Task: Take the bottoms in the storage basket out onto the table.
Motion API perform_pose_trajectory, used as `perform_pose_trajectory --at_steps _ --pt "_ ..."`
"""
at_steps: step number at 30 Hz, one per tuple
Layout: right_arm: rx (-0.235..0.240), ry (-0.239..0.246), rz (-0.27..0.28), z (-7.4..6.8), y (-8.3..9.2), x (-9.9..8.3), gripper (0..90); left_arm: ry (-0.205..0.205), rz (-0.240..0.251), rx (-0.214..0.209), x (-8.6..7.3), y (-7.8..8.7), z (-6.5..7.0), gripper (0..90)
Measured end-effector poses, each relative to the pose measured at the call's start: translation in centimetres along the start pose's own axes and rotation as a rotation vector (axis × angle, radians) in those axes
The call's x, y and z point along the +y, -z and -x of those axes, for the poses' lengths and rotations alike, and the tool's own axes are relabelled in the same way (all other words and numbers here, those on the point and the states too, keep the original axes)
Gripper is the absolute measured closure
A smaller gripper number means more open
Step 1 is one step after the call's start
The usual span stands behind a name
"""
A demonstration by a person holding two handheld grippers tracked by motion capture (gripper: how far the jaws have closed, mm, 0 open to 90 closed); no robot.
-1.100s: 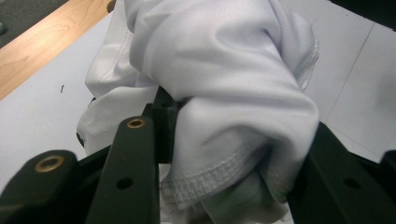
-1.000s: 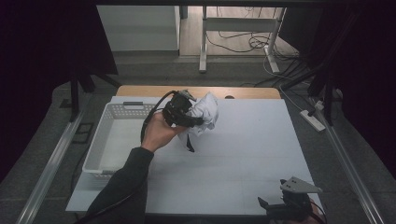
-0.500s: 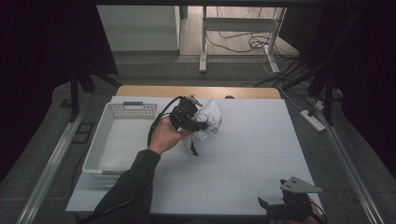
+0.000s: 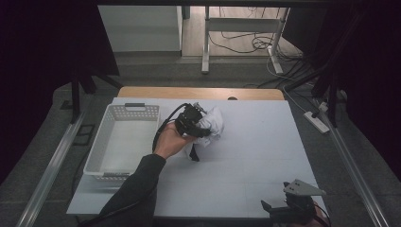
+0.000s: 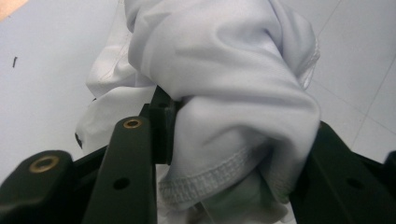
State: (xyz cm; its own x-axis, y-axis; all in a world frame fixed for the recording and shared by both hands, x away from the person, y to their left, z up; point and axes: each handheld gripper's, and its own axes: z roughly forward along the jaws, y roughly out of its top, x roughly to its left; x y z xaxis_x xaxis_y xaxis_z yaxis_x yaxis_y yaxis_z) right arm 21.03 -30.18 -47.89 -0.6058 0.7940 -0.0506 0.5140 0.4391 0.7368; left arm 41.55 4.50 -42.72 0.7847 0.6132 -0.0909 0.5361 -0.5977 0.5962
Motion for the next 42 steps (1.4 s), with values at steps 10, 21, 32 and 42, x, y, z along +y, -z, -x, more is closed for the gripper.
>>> perform_pose_trajectory --at_steps 10,21,32,42 --pt "0.002 0.009 -0.009 -0.1 -0.1 0.0 0.0 0.03 -0.035 0.003 -0.7 -2.0 -0.2 57.0" --pt "0.001 0.013 -0.011 -0.1 -0.1 0.0 0.0 0.086 -0.064 -0.031 -1.4 -3.7 -1.0 53.7" --pt "0.0 0.014 -0.011 -0.1 -0.1 0.0 0.0 0.118 -0.088 -0.066 -2.0 -5.2 -1.4 51.7" --pt "0.0 0.016 -0.011 -0.2 -0.1 0.0 0.0 0.112 -0.102 -0.07 -2.6 -6.0 -1.7 48.4"
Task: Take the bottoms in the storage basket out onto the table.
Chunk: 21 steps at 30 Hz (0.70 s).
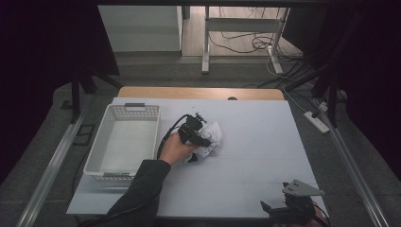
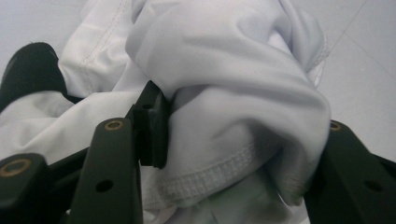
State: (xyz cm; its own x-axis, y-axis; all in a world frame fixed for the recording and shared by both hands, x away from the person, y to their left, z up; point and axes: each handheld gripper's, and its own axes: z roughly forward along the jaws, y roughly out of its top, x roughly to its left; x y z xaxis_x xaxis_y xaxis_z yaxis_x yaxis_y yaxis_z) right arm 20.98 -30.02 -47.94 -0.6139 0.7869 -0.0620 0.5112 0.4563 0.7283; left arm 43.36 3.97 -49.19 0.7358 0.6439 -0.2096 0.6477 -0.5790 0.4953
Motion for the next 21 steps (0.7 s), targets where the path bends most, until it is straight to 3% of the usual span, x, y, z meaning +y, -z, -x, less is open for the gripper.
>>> perform_pose_trajectory --at_steps 6,21 --pt "0.0 0.0 0.0 0.0 0.0 0.0 0.0 -0.041 -0.005 0.026 -0.2 -0.3 0.0 45.6" --pt "0.0 0.001 0.0 0.0 0.0 0.0 0.0 -0.053 -0.021 0.046 -0.5 -1.2 -0.2 35.7"
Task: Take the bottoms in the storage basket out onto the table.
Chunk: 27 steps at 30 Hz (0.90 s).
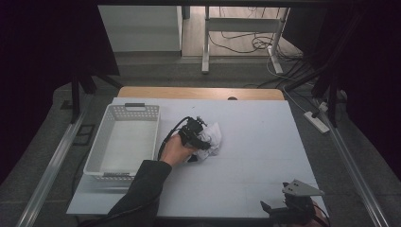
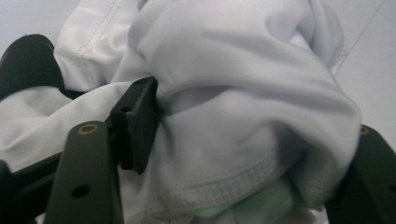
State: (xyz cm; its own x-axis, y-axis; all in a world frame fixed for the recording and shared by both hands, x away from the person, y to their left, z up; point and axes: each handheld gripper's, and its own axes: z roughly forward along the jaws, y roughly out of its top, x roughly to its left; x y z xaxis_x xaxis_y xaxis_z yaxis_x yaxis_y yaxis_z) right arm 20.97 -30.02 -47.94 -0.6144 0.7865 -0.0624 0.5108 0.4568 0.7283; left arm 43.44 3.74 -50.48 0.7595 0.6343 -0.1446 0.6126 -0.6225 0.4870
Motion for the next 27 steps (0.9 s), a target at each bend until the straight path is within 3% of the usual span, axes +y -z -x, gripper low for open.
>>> perform_pose_trajectory --at_steps 4,10,17,27 --pt "0.0 0.0 0.0 0.0 0.0 0.0 0.0 -0.022 -0.002 0.017 -0.1 -0.3 0.1 32.6" --pt "0.0 0.0 0.0 0.0 0.0 0.0 0.0 0.0 -0.007 0.021 -0.2 -0.7 0.1 27.1" --pt "0.001 0.001 -0.001 0.0 0.0 0.0 0.0 -0.023 -0.019 0.072 -0.2 -1.2 0.7 19.2" --pt "0.003 0.002 -0.003 0.0 0.0 0.0 0.0 -0.018 -0.016 0.091 -0.2 -1.6 1.0 12.8"
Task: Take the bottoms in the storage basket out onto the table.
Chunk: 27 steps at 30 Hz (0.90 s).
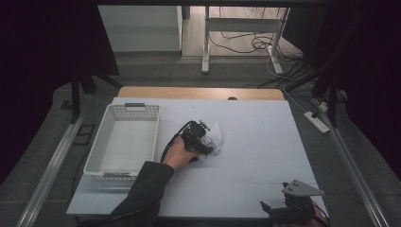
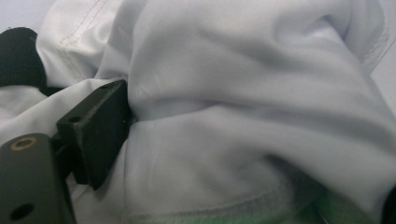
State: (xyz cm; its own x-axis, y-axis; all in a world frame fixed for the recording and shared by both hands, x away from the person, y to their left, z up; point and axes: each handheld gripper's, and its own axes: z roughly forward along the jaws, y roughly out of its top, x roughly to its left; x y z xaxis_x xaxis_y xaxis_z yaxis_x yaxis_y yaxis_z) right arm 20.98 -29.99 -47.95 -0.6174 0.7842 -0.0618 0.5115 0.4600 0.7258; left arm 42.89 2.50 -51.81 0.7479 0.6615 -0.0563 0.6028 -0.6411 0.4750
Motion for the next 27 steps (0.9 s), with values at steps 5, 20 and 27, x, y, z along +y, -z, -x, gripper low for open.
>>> perform_pose_trajectory --at_steps 5,20,27 --pt "0.0 0.001 0.0 -0.01 0.0 0.0 0.0 0.003 0.003 -0.012 0.01 -0.14 0.1 8.1" --pt "0.004 0.001 0.001 -0.01 -0.01 -0.01 0.0 0.015 0.023 -0.021 0.31 0.09 0.43 3.6" --pt "0.004 0.005 -0.002 -0.03 -0.02 0.0 0.0 0.003 0.043 -0.028 0.45 0.51 0.67 2.6"
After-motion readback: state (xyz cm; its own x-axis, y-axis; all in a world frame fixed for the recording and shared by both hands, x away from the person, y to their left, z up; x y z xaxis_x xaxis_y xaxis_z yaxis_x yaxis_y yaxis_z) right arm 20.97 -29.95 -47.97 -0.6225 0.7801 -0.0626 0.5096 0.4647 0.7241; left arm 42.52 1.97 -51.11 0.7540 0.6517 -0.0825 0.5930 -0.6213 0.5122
